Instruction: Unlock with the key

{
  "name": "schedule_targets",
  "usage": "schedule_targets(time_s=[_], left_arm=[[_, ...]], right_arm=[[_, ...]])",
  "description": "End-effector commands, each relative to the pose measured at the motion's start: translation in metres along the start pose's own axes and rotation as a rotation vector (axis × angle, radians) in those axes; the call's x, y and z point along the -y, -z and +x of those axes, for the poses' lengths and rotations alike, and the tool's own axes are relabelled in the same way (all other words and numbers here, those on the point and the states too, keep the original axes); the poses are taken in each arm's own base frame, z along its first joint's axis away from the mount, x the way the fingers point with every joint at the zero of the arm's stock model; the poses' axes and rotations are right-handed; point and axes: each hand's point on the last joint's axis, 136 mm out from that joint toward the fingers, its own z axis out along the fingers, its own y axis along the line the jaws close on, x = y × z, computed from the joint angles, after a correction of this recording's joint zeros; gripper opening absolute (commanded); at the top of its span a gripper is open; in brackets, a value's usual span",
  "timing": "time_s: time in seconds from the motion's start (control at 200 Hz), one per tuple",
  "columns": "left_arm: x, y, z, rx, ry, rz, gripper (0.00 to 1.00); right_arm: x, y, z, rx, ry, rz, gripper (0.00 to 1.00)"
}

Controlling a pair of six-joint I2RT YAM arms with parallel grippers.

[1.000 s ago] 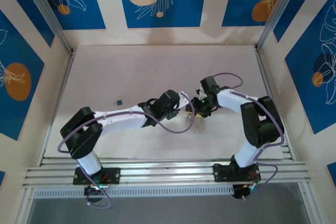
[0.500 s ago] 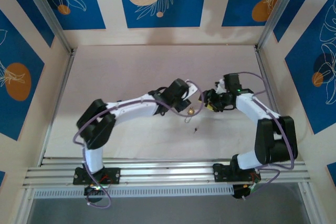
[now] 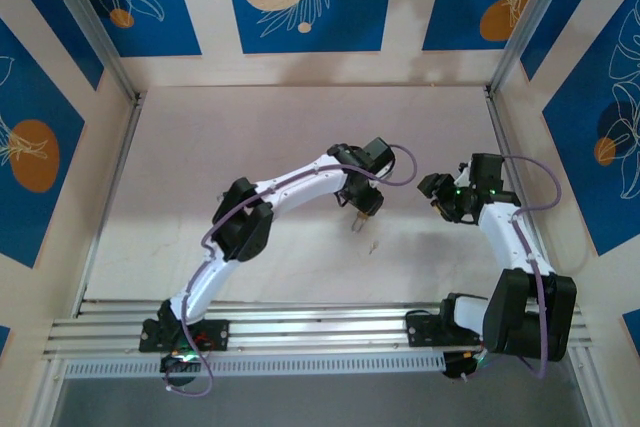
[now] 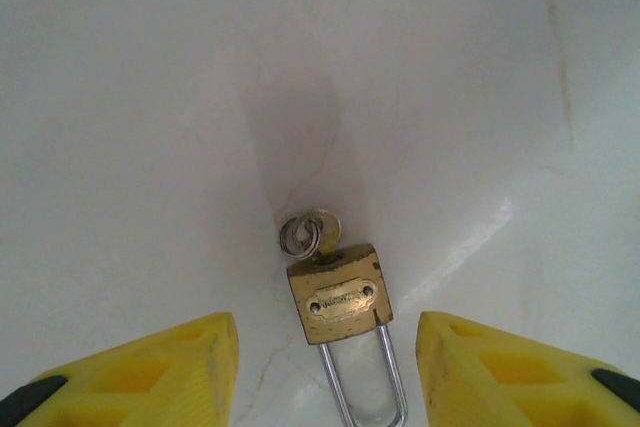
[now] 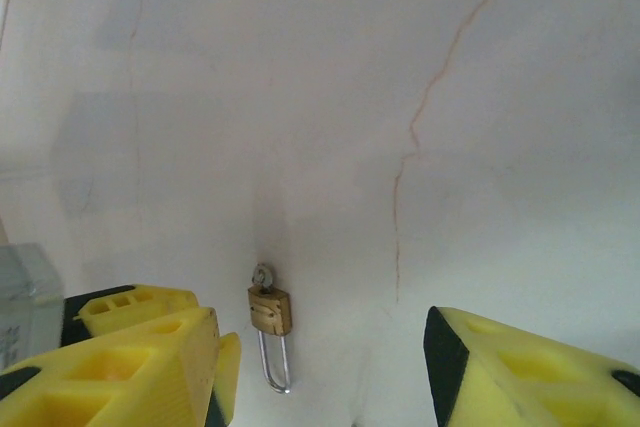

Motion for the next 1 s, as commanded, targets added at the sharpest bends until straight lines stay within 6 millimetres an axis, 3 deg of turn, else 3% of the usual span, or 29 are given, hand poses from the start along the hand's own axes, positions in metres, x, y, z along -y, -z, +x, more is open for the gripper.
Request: schedule_targets(time_s=[0.0, 0.4, 0.74, 0.9, 0.995], left_arm=[[0.003, -0.014, 0.03, -0.156, 0.054, -0.01, 0.49], [0.001, -0.039, 0.034, -0.193, 0.076, -0.04, 0.49], [-0.012, -0.057, 0.045, -0.241, -0.043, -0.087, 0.38], [-0.016, -0.059, 0.046, -0.246, -0.071, -0.104, 0.37], [-0.017, -0.062, 0.047, -0.249, -0.076, -0.104, 0.3]], right_arm=[[-0.001, 0.003, 0.007, -0.009, -0.005, -0.032, 0.58], [-0.001, 0.003, 0.011, -0.015, -0.002, -0.081, 0.59], [-0.006, 0.008, 0.01, -0.006, 0.011, -0.105, 0.59], [-0.008, 0.008, 0.01, -0.006, 0.012, -0.108, 0.59], [-0.009, 0.008, 0.009, -0.006, 0.019, -0.112, 0.59]])
